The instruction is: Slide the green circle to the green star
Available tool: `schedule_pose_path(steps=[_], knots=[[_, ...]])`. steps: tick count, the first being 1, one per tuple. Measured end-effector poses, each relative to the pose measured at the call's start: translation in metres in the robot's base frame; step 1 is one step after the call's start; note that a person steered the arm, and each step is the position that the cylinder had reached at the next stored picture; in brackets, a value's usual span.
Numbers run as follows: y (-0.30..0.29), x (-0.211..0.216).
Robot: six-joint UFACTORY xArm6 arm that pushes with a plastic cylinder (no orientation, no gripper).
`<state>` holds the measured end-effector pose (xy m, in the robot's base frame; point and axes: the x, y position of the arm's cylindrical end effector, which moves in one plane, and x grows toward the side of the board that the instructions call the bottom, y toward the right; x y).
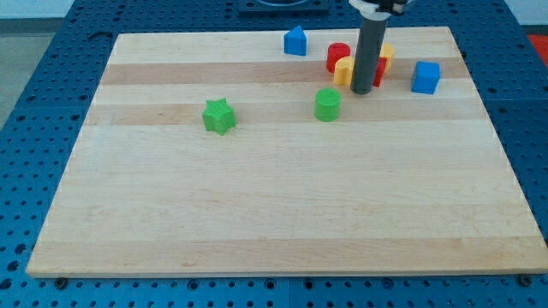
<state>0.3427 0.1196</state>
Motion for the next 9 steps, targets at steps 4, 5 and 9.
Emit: schedule_pose_path(steps=[4,5,9], knots=[[-0.020,0.054],[-0.035,0.061],[-0.068,0.065]])
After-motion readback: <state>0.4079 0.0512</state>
